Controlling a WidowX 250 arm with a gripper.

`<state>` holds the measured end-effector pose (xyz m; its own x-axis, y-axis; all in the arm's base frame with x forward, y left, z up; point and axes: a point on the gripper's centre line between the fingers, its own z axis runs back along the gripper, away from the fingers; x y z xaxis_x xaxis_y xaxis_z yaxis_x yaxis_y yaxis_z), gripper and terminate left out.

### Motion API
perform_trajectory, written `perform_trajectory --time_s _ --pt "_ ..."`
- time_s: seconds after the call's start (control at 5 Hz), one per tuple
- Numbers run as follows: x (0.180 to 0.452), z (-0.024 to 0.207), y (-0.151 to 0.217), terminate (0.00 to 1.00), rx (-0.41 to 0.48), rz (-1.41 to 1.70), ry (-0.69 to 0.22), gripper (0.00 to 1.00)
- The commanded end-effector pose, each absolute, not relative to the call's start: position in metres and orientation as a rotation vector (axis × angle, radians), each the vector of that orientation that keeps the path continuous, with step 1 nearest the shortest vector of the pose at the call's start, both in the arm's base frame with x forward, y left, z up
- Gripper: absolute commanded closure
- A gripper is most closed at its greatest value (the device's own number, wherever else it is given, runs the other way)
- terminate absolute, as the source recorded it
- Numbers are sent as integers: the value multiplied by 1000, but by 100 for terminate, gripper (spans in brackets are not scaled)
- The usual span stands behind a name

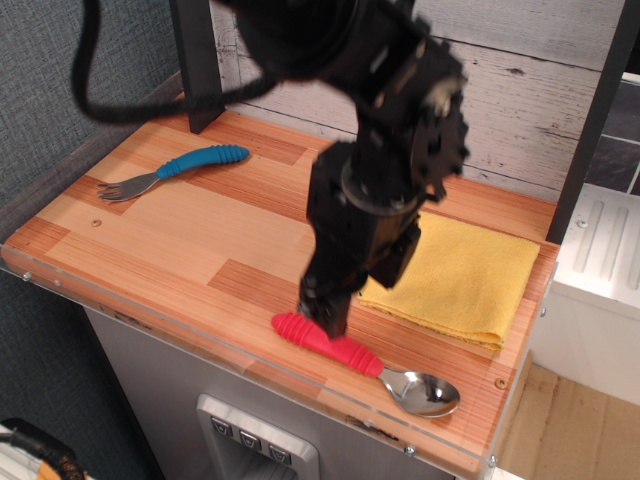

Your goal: Place the red spoon between the blue spatula and the yellow cloth.

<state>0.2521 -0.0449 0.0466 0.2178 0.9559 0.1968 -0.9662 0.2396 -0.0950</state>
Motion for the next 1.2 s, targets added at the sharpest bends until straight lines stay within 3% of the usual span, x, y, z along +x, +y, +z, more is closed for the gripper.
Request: perform_trajectory --time_s 0.0,0.4,0.8,1.0 --pt "258 33 -52 0 -38 1373 -216 0" --pt "251 20 -49 0 -38 1450 -160 0" --pt "238 24 -49 0 -16 1538 -177 0" --pt "238 16 -46 0 -22 1546 -143 100"
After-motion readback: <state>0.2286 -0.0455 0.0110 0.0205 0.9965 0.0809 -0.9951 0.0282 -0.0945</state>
